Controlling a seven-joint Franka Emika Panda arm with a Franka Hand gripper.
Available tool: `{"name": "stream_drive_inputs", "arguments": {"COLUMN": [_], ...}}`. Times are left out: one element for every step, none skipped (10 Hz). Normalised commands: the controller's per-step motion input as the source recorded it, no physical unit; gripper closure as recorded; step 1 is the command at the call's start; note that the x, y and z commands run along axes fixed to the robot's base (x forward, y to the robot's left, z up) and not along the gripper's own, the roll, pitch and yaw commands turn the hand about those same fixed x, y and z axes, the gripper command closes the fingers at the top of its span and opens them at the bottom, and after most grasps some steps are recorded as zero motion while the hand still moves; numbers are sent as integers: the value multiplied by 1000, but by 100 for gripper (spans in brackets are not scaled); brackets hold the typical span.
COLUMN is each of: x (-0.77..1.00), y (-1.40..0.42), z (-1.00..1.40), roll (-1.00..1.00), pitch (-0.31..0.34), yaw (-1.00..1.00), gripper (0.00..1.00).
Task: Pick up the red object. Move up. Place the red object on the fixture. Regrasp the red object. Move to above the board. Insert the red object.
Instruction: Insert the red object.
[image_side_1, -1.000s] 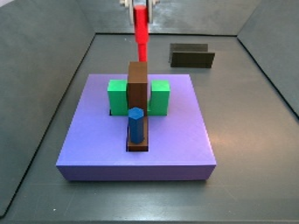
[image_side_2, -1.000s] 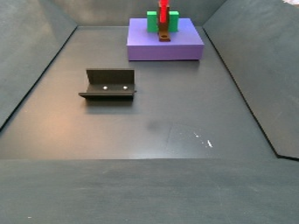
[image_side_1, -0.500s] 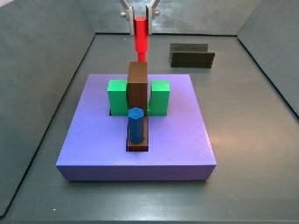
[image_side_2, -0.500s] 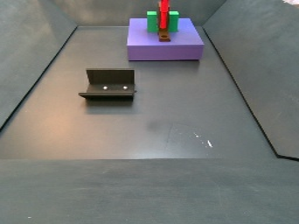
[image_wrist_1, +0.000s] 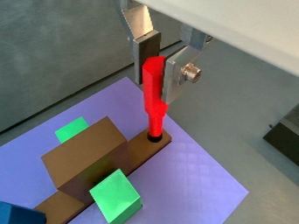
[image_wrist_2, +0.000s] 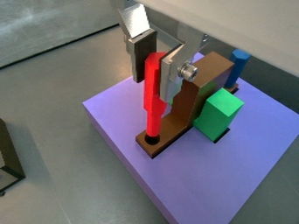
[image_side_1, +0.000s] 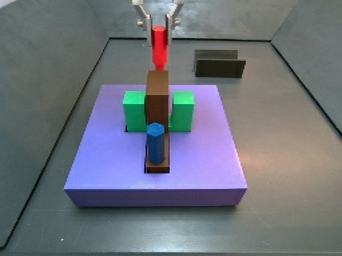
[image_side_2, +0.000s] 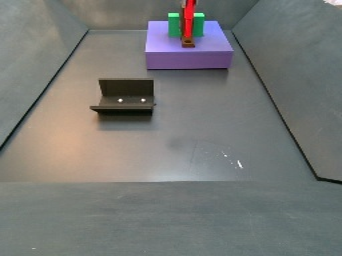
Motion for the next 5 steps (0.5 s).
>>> {"name": "stream_drive_inputs", "arguments": {"x": [3, 14, 57, 71, 83], "y": [0, 0, 0, 0, 0], "z": [-194, -151, -140, -134, -114], "roll": [16, 0, 0, 0, 0], "pitch": [4, 6, 11, 16, 19], "yaw": [0, 0, 0, 0, 0], "gripper": [100, 100, 100, 100, 100]}}
